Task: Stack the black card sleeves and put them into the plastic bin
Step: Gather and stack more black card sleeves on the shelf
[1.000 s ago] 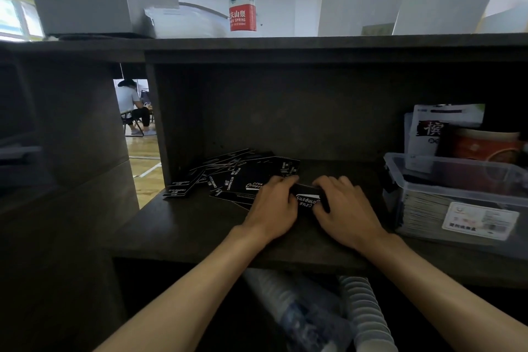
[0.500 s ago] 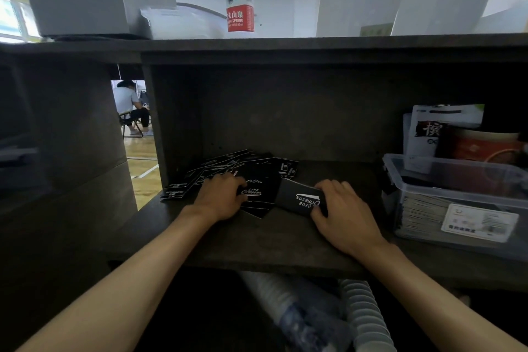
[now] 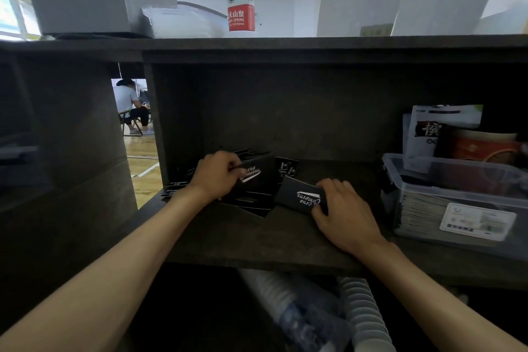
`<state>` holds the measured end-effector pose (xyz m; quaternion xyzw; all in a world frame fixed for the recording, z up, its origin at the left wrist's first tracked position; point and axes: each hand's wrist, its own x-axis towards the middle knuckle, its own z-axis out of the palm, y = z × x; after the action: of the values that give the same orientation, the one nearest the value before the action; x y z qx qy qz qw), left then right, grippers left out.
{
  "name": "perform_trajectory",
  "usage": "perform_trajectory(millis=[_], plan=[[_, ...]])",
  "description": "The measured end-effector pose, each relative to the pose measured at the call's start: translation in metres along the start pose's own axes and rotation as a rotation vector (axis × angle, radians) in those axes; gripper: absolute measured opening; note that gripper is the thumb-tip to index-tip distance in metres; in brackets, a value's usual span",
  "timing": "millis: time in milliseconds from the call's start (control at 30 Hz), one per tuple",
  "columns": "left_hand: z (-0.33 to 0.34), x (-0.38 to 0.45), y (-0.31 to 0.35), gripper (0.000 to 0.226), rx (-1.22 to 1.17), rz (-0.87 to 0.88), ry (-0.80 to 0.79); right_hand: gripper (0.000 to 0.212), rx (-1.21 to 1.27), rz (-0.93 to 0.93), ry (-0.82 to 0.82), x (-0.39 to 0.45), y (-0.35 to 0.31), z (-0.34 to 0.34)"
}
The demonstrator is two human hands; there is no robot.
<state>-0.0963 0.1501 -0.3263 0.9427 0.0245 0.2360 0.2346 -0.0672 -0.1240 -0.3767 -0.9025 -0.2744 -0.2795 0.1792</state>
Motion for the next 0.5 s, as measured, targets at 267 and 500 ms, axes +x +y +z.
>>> perform_trajectory(millis=[267, 500], plan=[[0.001, -0.008, -0.012, 0.014, -0.03, -0.204, -0.059, 0.031, -0.003, 0.001, 0.003, -0.002, -0.002, -0.004], [-0.001, -0.018, 0.005, 0.014, -0.585, -0.176, 0.118, 0.031, -0.019, -0.003, 0.008, -0.001, 0.0, -0.001]])
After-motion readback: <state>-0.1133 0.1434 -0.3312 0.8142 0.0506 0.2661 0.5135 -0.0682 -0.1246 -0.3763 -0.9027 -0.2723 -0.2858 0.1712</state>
